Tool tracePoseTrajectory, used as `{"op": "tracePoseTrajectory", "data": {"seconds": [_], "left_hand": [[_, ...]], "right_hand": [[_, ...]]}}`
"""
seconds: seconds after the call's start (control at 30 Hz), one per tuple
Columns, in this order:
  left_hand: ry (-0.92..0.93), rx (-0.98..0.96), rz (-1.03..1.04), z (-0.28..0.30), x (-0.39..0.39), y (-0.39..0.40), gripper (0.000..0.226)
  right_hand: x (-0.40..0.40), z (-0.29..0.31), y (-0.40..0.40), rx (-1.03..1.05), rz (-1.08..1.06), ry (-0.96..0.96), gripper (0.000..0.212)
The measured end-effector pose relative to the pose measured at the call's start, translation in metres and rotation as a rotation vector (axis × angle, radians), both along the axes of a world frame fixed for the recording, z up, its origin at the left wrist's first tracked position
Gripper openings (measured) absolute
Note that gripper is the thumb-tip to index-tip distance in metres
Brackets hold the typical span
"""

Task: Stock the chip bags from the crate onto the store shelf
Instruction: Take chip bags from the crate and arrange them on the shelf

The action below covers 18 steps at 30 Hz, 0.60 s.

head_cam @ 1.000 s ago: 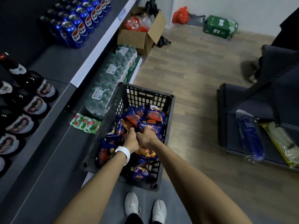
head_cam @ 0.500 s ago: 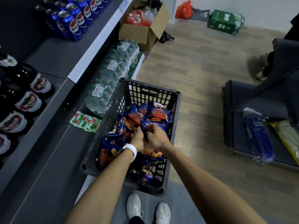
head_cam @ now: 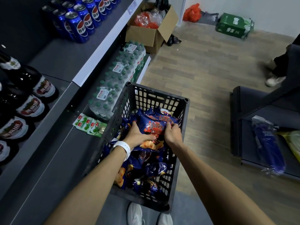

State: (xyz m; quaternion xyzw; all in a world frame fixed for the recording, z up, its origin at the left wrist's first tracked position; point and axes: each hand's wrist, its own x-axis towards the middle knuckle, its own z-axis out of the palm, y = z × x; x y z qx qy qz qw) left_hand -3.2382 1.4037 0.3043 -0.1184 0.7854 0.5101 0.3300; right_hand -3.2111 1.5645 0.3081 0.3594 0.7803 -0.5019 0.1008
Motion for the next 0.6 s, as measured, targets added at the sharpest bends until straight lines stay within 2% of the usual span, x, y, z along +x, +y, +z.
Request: {"op": "tracePoseTrajectory", "data": {"seconds": [0.1, 0.23, 0.37, 0.5, 0.6], "left_hand": [[-0.008, -0.05, 0.004, -0.003, -0.008, -0.006, 0.131], [-0.053, -0.002, 0.004, -0.005, -0.017, -0.009, 0.143], [-0.09, 0.11, 0.046, -0.01, -0.025, -0.005, 0.126], [-0.145, 0.222, 0.082, -0.015, -0.031, 0.003, 0.083], [-0.192, 0.286, 0.086, -0.015, -0.033, 0.009, 0.085]], "right_hand": [[-0.014, -0.019, -0.008, -0.038, -0.027, -0.093, 0.052], [-0.023, -0.011, -0.014, 0.165, -0.016, -0.273, 0.076], [-0.028, -0.012, -0.019, 0.192, 0.012, -0.336, 0.09], [-0.032, -0.015, -0.019, 0.205, -0.035, -0.268, 0.09], [-0.031, -0.017, -0.014, 0.215, -0.082, -0.203, 0.085]]}}
